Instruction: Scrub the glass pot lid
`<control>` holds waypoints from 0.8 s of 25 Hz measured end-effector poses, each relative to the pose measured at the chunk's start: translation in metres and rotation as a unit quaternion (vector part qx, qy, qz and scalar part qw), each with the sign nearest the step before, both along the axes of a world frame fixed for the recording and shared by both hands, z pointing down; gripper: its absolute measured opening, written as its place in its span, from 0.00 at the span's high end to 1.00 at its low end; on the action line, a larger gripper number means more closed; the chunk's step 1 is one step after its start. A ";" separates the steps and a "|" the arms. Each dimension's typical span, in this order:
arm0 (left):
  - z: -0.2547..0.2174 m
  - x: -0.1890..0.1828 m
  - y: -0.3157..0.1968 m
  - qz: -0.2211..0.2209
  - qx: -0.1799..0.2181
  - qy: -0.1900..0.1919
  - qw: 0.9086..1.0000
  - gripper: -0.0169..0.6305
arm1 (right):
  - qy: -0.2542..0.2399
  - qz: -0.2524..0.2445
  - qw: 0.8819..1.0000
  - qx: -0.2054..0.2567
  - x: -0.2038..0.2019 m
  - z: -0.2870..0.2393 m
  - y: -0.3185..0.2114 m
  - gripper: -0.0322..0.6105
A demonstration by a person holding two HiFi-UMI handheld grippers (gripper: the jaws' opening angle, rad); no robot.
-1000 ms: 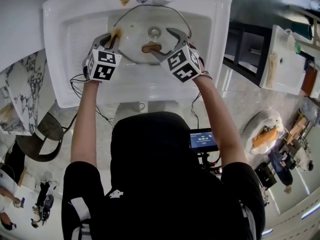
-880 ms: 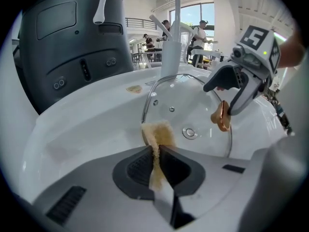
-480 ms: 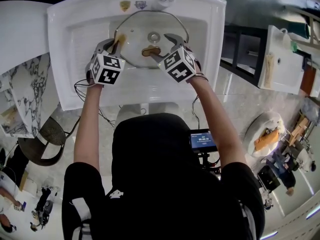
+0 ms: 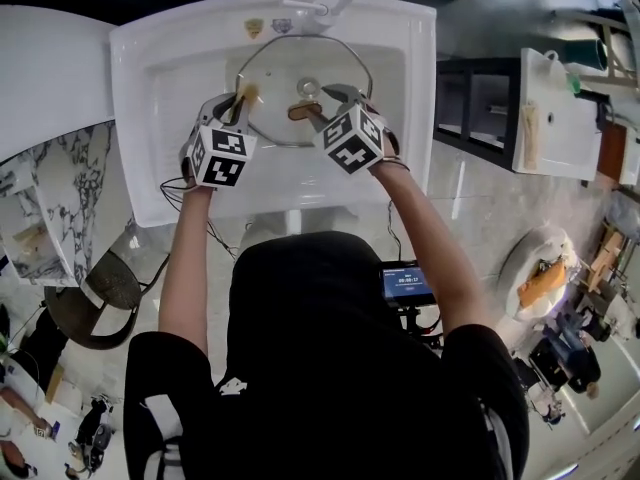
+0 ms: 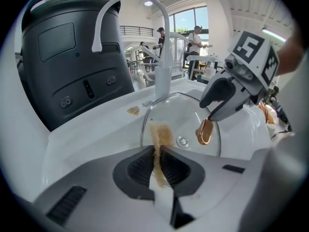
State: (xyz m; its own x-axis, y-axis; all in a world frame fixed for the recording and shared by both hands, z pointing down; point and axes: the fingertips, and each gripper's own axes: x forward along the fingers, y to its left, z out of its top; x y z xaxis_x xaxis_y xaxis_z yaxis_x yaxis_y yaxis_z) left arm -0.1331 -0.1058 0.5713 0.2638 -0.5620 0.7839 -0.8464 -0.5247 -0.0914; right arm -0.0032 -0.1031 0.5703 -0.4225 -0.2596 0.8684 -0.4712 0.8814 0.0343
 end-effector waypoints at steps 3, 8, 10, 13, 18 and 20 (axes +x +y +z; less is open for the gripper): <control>-0.016 -0.001 0.003 -0.004 0.012 0.009 1.000 0.94 | -0.003 0.019 1.000 0.006 0.004 -0.013 0.002 0.70; -0.050 0.001 0.008 -0.001 0.038 0.029 0.999 0.94 | -0.006 0.041 0.999 0.023 0.013 -0.039 0.008 0.84; -0.067 0.004 0.012 0.003 0.050 0.041 0.998 0.94 | -0.023 0.063 0.997 0.025 0.013 -0.054 0.010 0.91; -0.095 0.007 0.017 -0.002 0.071 0.068 0.995 0.94 | -0.050 0.096 0.993 0.043 0.011 -0.077 0.010 0.95; -0.142 0.007 0.030 -0.007 0.107 0.098 0.989 0.94 | -0.076 0.116 0.985 0.100 0.001 -0.122 0.021 0.95; -0.162 0.007 0.038 -0.011 0.118 0.121 0.986 0.94 | -0.089 0.115 0.982 0.119 -0.007 -0.141 0.028 0.95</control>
